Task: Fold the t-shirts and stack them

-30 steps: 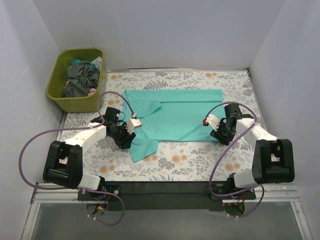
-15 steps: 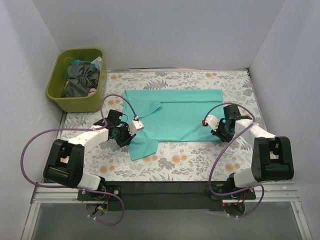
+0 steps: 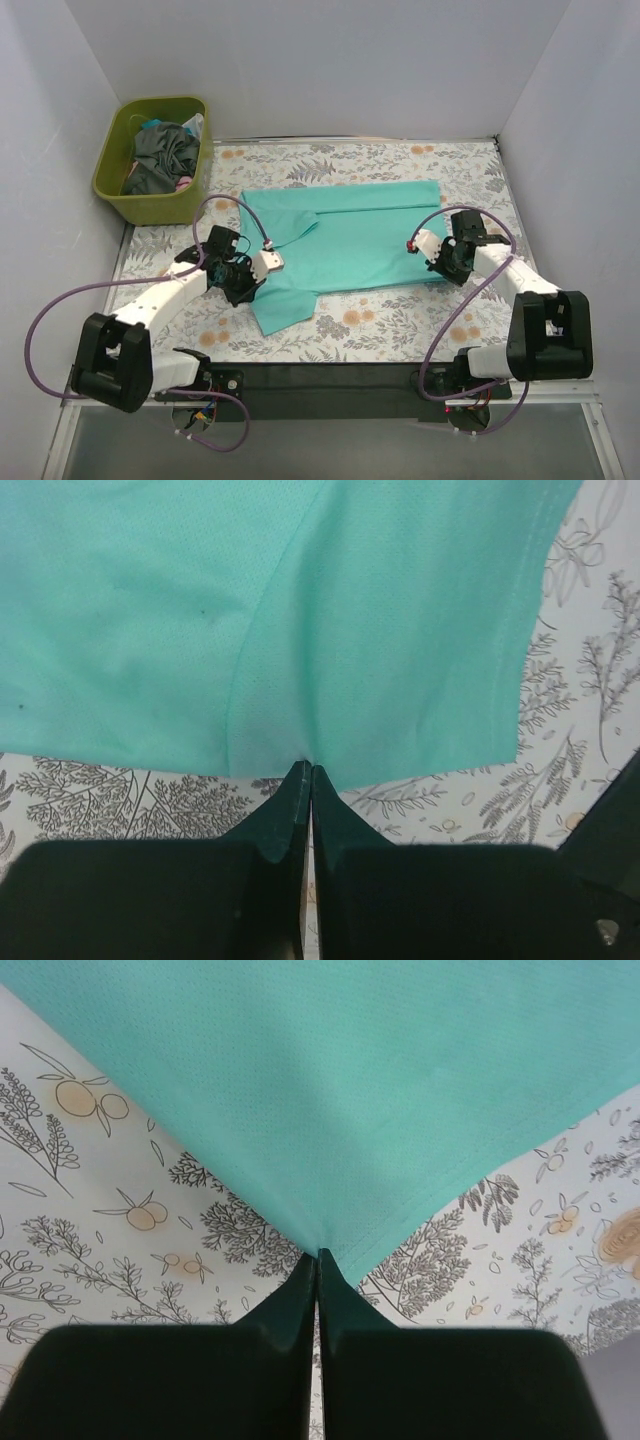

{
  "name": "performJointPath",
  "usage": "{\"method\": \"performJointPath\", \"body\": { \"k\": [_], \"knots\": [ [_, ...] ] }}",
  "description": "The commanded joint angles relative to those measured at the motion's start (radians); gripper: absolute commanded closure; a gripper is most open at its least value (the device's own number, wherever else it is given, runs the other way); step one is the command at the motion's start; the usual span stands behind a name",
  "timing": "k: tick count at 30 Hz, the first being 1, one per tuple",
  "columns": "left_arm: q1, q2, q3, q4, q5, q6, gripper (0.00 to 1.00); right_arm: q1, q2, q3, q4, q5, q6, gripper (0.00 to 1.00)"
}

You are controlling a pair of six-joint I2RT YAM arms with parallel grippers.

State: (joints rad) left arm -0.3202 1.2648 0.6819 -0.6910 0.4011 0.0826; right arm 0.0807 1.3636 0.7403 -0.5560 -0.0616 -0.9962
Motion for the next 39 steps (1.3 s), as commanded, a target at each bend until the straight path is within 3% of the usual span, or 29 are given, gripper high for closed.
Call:
{"method": "performJointPath", "body": {
  "k": [1, 9, 17, 39],
  "knots": [
    [-0.005, -0.088, 0.024, -0.108, 0.039, 0.0, 1.0, 0.001, -0.067, 0.008, -0.056, -0.001, -0.027, 0.99],
    [0.032, -0.099, 0.106, -0.111, 0.05, -0.058, 1.0, -0.015, -0.08, 0.082, -0.074, 0.0, -0.047, 0.99],
    [0.159, 0.04, 0.295, -0.076, 0.096, -0.056, 1.0, -0.036, 0.064, 0.28, -0.09, -0.046, -0.038, 0.99],
    [0.202, 0.364, 0.501, 0.166, 0.05, -0.109, 1.0, -0.036, 0.456, 0.651, -0.091, -0.052, -0.033, 0.99]
  ]
}}
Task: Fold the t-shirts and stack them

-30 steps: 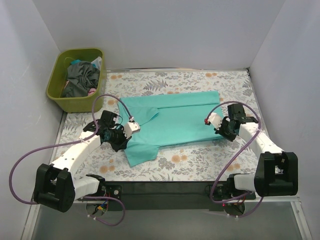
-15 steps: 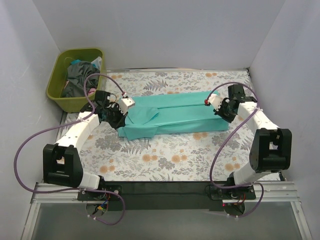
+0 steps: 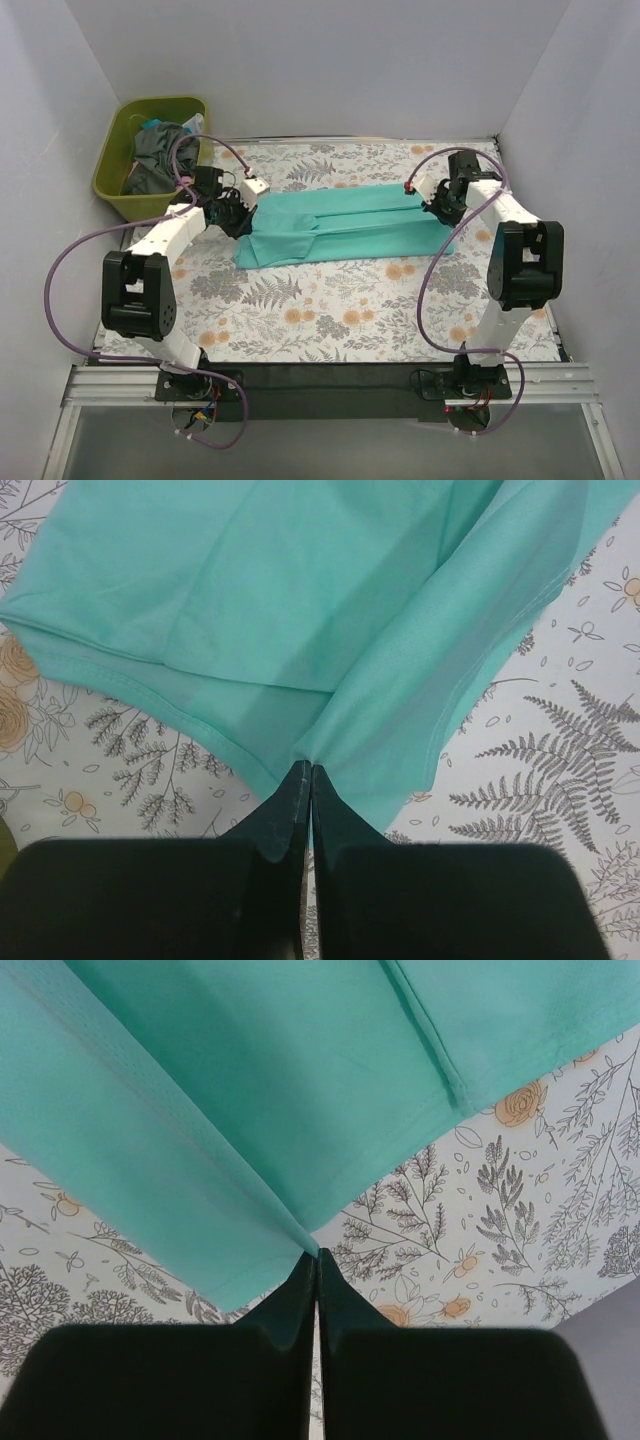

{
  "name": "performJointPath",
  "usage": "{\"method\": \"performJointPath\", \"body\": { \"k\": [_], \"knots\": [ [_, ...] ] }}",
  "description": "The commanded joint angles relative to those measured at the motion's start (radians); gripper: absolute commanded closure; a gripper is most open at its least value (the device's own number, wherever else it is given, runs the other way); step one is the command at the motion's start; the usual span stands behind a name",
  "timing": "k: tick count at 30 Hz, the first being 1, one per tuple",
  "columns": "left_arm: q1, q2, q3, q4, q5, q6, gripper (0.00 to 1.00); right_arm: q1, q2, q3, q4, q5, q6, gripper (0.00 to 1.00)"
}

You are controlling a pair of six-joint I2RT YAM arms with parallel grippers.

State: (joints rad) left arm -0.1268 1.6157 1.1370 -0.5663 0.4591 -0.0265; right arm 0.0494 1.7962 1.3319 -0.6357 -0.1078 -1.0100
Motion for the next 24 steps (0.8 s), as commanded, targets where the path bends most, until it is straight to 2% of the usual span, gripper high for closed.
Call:
{"method": "performJointPath", "body": {
  "k": [1, 9, 10, 11, 14, 19, 24],
  "knots": [
    [0.009, 0.025, 0.055, 0.042, -0.01, 0.002, 1.0, -0.003, 0.034, 0.079, -0.012, -0.007, -0.015, 0.99],
    [0.009, 0.113, 0.067, 0.097, -0.019, -0.026, 1.0, -0.003, 0.132, 0.128, -0.005, 0.003, 0.013, 0.98],
    [0.009, 0.131, 0.07, 0.104, -0.033, -0.033, 1.0, -0.003, 0.138, 0.133, -0.005, 0.005, 0.022, 0.93],
    [0.009, 0.138, 0.075, 0.12, -0.04, -0.041, 0.96, -0.002, 0.143, 0.139, -0.005, 0.005, 0.031, 0.81],
    [0.009, 0.142, 0.121, 0.106, -0.037, -0.067, 0.78, -0.003, 0.12, 0.145, -0.004, 0.007, 0.059, 0.52],
    [0.009, 0.087, 0.172, 0.028, 0.019, -0.105, 0.69, -0.002, 0.048, 0.132, -0.007, 0.011, 0.105, 0.51],
    [-0.004, -0.029, 0.08, -0.036, 0.053, -0.105, 0.67, -0.002, -0.026, 0.072, -0.018, -0.023, 0.134, 0.61]
  ]
}}
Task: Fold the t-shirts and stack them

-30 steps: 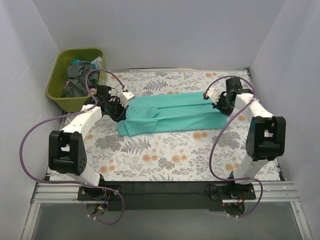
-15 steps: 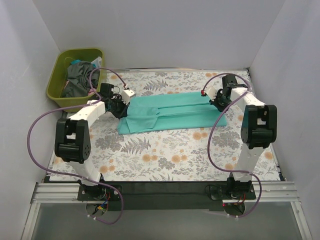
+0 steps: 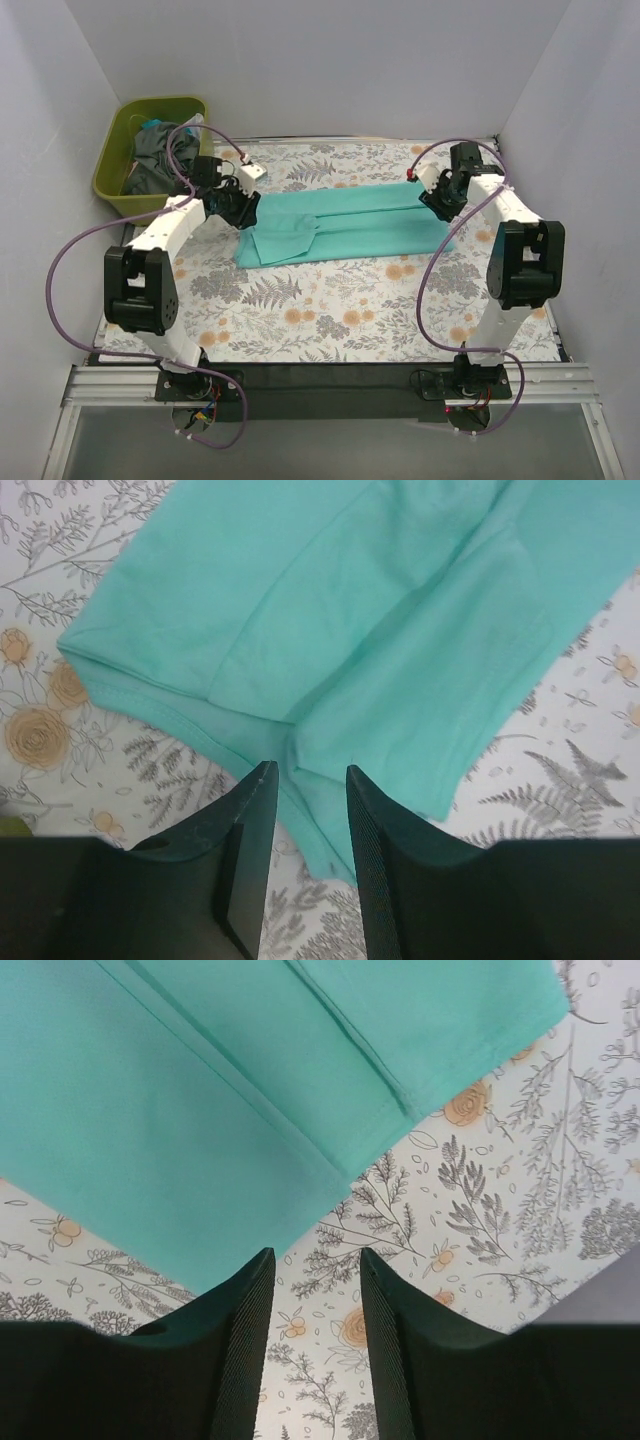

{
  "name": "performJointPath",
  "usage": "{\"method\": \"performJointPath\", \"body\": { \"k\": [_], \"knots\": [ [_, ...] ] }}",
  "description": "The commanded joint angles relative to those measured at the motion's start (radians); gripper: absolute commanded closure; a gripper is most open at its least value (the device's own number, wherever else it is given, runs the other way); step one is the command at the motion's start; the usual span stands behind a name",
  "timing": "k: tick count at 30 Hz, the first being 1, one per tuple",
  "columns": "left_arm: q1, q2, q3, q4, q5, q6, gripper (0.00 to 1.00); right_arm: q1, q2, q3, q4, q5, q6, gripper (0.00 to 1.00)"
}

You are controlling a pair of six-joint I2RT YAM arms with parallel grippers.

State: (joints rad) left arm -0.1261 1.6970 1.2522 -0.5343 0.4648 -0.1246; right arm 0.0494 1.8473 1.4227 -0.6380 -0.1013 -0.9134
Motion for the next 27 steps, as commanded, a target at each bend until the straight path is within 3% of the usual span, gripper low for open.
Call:
{"method": "performJointPath", "body": {
  "k": [1, 3, 8, 12, 27],
  "knots": [
    [-0.007, -0.117, -0.049, -0.081, 0.043, -0.003, 0.67, -0.003, -0.077, -0.036, -0.023, -0.032, 0.047, 0.62],
    [-0.018, -0.126, -0.088, -0.108, 0.035, -0.026, 0.67, -0.002, -0.076, -0.051, -0.034, -0.046, 0.071, 0.64],
    [-0.041, -0.171, -0.172, -0.119, 0.04, -0.11, 0.54, -0.003, -0.089, -0.108, -0.046, -0.081, 0.11, 0.64],
    [-0.056, -0.175, -0.235, -0.078, 0.011, -0.194, 0.53, -0.003, -0.091, -0.122, -0.048, -0.089, 0.119, 0.65],
    [-0.072, -0.022, -0.212, -0.016, 0.001, -0.311, 0.55, -0.003, -0.079, -0.113, -0.048, -0.071, 0.108, 0.67]
  ]
}}
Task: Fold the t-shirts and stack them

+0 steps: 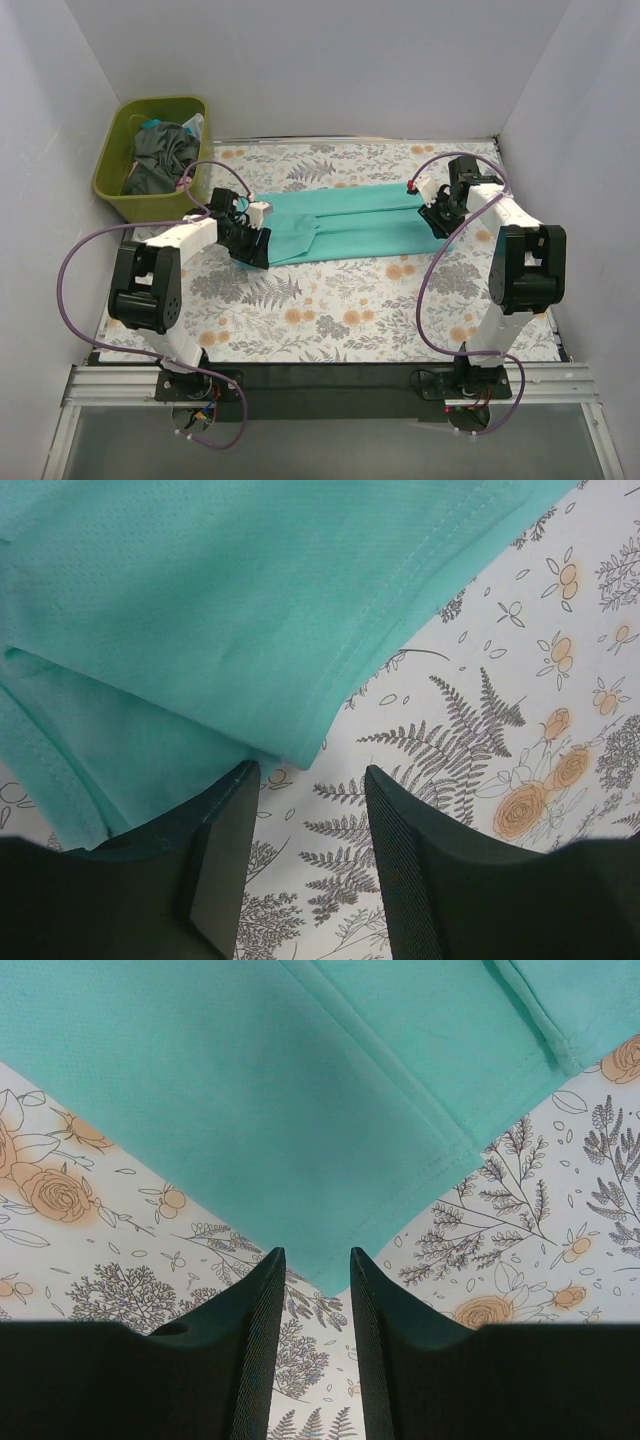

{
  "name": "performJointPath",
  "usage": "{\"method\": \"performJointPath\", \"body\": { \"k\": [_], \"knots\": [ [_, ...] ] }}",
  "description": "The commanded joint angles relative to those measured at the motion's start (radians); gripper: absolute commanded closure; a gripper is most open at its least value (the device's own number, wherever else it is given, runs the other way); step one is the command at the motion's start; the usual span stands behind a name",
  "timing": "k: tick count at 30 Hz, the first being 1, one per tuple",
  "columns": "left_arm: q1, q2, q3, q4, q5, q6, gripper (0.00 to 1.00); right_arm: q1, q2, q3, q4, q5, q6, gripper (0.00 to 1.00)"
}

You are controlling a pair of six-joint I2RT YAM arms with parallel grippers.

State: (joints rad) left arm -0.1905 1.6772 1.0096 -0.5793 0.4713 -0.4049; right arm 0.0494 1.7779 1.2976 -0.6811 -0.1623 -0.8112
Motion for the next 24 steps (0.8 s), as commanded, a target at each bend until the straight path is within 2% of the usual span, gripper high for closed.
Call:
{"method": "performJointPath", "body": {
  "k": [1, 3, 7, 12, 13, 17, 24],
  "knots": [
    [-0.009, 0.004, 0.032, 0.035, -0.005, -0.032, 0.56, -0.003, -0.009, 0.012, -0.005, -0.009, 0.006, 0.67],
    [-0.009, 0.007, 0.037, 0.039, 0.001, -0.041, 0.6, -0.002, -0.006, 0.015, -0.005, -0.009, 0.004, 0.67],
    [-0.009, -0.004, 0.047, 0.05, 0.029, -0.066, 0.73, -0.003, 0.0, 0.017, -0.005, -0.006, 0.001, 0.68],
    [-0.007, -0.017, 0.075, 0.061, 0.036, -0.097, 0.97, -0.003, 0.003, 0.022, -0.005, -0.005, 0.0, 0.69],
    [-0.003, -0.017, 0.081, 0.07, 0.036, -0.101, 0.99, -0.003, 0.005, 0.023, -0.005, -0.005, -0.002, 0.69],
    [0.02, 0.001, 0.147, 0.096, 0.055, -0.126, 1.0, -0.003, 0.009, 0.029, -0.005, -0.003, -0.002, 0.7],
    [0.077, 0.133, 0.325, 0.147, 0.092, -0.181, 1.0, -0.003, 0.02, 0.038, -0.005, 0.001, -0.005, 0.71]
  ]
}}
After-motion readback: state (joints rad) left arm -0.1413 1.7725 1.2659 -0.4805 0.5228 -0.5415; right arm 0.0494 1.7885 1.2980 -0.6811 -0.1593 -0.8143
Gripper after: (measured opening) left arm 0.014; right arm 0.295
